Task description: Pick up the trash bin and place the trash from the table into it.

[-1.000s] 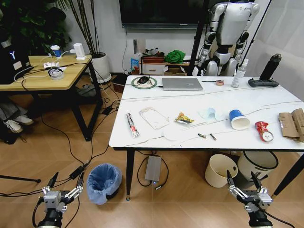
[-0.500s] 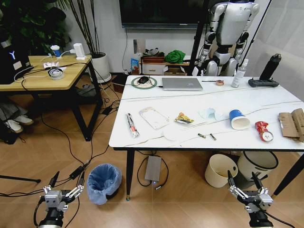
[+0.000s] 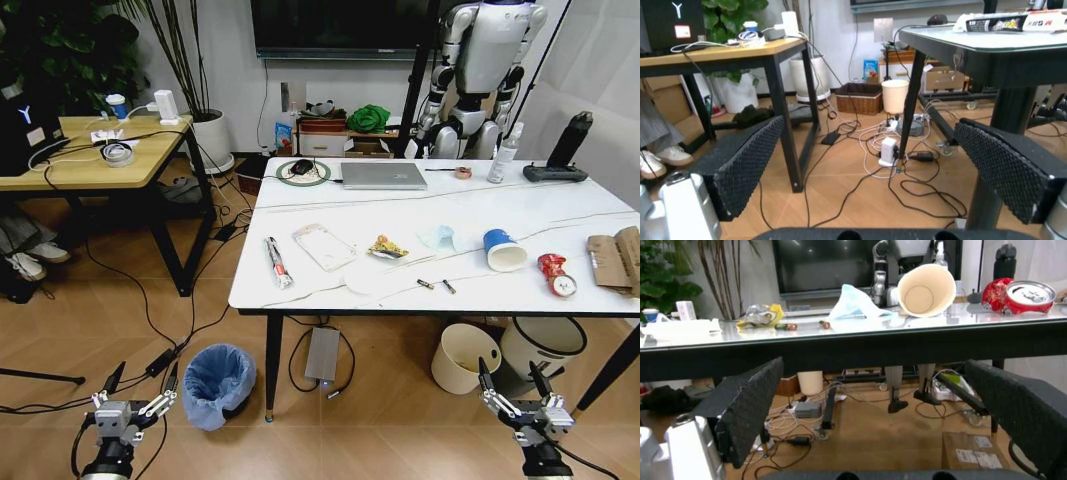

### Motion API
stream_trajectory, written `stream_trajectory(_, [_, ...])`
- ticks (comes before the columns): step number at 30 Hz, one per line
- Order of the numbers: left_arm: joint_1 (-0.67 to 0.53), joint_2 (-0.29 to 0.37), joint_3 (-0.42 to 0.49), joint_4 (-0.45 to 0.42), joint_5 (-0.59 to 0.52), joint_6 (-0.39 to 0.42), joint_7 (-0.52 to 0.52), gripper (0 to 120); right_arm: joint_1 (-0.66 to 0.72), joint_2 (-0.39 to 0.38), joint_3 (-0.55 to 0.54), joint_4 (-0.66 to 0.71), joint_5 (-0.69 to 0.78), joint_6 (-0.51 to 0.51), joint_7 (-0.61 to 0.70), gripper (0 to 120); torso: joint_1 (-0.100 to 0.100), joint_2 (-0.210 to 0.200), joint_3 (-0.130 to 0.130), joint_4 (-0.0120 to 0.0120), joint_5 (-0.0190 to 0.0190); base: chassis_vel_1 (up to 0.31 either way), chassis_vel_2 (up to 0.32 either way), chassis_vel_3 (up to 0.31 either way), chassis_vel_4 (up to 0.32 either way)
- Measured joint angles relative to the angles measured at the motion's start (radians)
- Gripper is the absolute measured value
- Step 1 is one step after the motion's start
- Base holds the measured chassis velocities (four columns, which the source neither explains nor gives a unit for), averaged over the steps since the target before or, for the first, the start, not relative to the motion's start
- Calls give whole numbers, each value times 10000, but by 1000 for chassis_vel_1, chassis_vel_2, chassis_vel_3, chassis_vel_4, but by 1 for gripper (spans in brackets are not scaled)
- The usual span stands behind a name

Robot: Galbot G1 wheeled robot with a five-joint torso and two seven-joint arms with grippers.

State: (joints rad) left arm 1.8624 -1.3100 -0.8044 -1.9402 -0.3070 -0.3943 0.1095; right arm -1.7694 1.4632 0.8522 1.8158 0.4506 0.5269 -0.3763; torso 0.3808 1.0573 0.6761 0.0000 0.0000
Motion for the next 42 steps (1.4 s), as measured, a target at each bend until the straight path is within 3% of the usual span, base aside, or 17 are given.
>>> stream_trajectory(42, [-19, -149, 85, 356, -133, -13, -207, 100, 152, 162, -109, -66, -139, 70, -21, 100, -908, -2078, -1163, 0, 0, 0, 0, 0, 0])
